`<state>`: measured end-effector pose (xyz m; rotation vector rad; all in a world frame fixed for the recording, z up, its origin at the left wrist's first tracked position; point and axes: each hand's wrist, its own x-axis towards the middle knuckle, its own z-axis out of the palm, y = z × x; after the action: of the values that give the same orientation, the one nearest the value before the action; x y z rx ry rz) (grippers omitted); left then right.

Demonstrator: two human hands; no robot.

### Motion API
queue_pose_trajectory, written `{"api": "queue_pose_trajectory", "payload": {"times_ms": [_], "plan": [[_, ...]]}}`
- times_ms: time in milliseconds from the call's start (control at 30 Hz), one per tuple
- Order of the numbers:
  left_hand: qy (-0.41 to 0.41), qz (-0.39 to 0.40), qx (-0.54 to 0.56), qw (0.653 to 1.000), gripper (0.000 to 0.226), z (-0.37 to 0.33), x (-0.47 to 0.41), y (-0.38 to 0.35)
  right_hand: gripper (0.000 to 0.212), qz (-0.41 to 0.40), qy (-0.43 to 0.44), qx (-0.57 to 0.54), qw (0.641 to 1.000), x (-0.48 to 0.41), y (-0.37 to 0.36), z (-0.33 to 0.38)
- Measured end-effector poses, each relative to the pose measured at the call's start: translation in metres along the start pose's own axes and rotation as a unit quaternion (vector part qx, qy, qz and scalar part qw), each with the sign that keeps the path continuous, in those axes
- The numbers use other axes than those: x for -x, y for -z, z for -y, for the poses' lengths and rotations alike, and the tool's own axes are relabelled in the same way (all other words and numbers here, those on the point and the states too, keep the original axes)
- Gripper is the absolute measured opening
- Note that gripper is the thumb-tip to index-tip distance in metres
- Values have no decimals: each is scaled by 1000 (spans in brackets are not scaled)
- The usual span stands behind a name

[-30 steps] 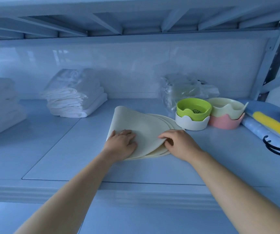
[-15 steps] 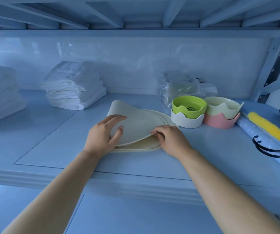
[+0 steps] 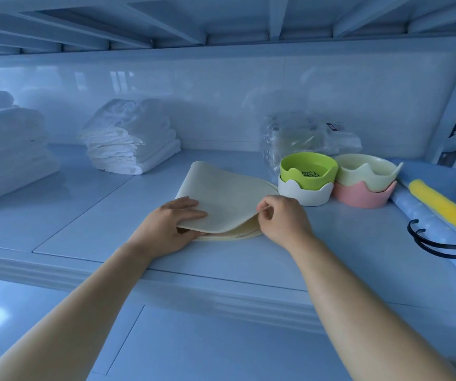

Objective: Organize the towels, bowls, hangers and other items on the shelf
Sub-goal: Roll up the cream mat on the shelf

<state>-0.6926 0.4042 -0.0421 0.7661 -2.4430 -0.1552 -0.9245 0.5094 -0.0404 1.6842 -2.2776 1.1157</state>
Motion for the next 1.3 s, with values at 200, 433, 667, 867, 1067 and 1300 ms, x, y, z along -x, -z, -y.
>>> {"api": "queue_pose_trajectory", "payload": {"times_ms": [200,433,667,867,1067,1300], "plan": [[10,-14,-37,999,29,4,1,-6,29,95,44,-68,992,1,-3,0],[39,-14,14,999,29,-9,-1,-12,45,131,98,-21,986,2,-5,8],[29,108,-11,994,55,-3,3,-3,55,174,62,-86,979,6,-8,8],[11,93,-47,995,44,-8,5,-3,50,179,56,-97,978,7,-8,7],[-1,91,-20,996,36,-13,-2,12,31,132,79,-68,986,-5,-10,12],[-7,61,25,998,29,6,-40,29,24,130,117,-16,984,-46,-20,33]]}}
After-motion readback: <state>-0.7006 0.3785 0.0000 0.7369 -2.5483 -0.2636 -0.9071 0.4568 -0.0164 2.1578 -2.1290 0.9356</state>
